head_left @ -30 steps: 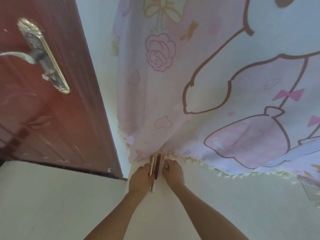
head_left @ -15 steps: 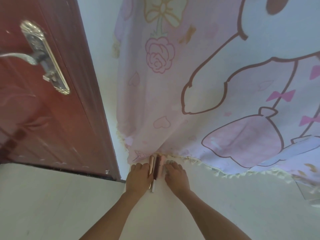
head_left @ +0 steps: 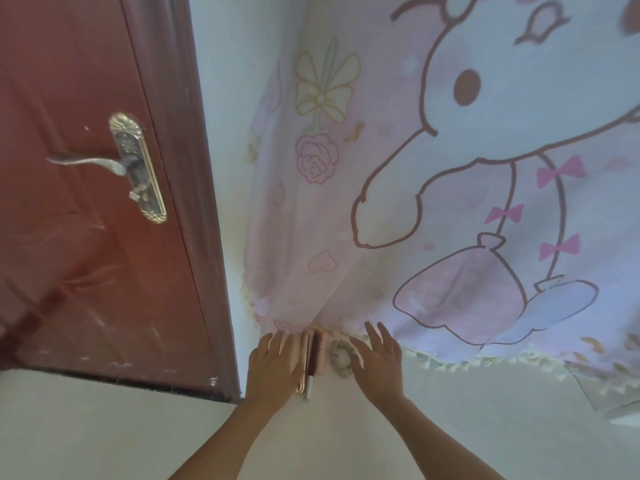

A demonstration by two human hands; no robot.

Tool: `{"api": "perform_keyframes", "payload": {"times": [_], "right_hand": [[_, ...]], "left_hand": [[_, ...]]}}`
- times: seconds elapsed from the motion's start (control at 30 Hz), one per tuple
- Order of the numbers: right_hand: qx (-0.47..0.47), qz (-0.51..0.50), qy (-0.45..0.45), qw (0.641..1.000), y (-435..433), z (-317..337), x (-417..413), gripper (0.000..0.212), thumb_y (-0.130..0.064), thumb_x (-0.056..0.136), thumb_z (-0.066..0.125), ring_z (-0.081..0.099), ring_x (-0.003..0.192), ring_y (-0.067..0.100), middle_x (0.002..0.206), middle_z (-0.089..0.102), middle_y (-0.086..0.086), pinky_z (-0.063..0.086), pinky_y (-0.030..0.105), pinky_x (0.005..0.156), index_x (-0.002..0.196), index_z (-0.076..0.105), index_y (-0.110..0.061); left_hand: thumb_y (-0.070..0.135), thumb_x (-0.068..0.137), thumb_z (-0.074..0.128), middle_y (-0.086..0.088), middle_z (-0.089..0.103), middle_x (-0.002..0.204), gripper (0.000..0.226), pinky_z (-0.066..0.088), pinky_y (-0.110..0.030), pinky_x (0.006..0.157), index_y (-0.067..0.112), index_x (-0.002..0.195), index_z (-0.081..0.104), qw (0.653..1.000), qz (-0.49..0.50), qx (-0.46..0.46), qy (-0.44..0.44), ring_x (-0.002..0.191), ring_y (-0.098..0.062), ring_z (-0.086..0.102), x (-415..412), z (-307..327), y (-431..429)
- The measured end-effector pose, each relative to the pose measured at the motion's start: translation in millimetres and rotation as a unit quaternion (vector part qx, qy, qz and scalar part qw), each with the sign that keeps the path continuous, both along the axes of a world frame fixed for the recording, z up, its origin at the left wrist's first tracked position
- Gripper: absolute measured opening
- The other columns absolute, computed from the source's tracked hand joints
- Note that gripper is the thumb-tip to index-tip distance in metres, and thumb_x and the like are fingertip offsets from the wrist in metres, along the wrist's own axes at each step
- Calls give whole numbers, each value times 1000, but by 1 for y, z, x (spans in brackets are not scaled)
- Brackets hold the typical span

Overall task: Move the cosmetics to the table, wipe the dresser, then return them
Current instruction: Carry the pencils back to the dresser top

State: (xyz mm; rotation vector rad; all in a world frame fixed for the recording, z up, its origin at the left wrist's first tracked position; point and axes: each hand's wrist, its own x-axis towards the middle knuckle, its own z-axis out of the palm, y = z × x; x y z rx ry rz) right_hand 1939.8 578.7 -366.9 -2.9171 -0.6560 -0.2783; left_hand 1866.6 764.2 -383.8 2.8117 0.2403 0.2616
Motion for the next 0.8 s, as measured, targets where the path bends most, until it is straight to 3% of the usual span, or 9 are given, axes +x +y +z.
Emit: {"api": "perform_keyframes", "payload": {"times": [0.13,0.23,0.3,0.43,0.5,0.57,0.67,0.73,0.8], "right_hand": [[-27,44,-11,999,2,14,-9,40,-42,75,37,40,118,23,116,66,6,42,44,93,90,72,-31],[-48,79,4,996,20,24,-23,42,-49,75,35,54,114,22,113,67,2,52,41,83,93,71,-35],[-64,118,-1,991,35,28,-30,45,-51,81,30,63,107,21,111,68,-1,54,40,78,94,71,-36],[-62,238,-41,968,82,23,-61,70,-50,96,4,53,112,25,112,68,3,49,43,85,95,72,-33],[-30,314,-60,947,107,27,-86,65,-49,97,10,49,112,24,110,68,4,45,41,87,94,73,-31],[-13,390,-56,919,128,34,-121,48,-48,87,29,60,106,24,107,70,4,54,39,77,91,73,-32],[-7,512,-31,859,145,43,-183,45,-47,71,37,67,97,22,103,71,4,55,40,71,90,74,-29],[-2,574,-28,818,152,44,-232,45,-47,70,36,68,93,22,97,71,3,54,36,71,86,74,-28],[-1,633,-25,774,151,45,-283,45,-48,71,36,68,88,20,92,71,1,55,33,70,85,73,-27]], "left_hand": [[48,94,8,-7,67,110,58,55,-37,72,19,111,55,998,9,8,59,101,-28,61,-17,14,10],[50,94,2,-8,67,111,63,51,-38,80,19,115,53,997,47,32,53,108,-25,50,-39,23,23],[49,94,0,-9,68,107,72,54,-39,73,16,111,62,993,89,42,68,103,-29,59,-63,34,34],[50,94,1,-5,69,104,76,55,-40,69,18,101,70,967,235,69,70,103,-24,52,-138,47,57],[48,92,16,-5,70,102,63,55,-41,68,18,100,70,949,298,62,84,101,-26,56,-185,58,58],[48,79,31,-7,70,101,54,55,-40,67,18,99,70,925,367,50,83,94,-28,66,-237,65,48],[52,76,27,-9,66,113,61,52,-43,79,18,109,66,871,484,17,80,103,-30,63,-316,75,13],[59,73,8,-9,44,140,81,33,-45,105,20,132,46,834,546,-17,74,131,-30,39,-370,78,-17],[63,69,-4,-4,22,152,89,13,-40,114,23,143,27,794,605,-16,50,141,-25,13,-424,78,-48]]}}
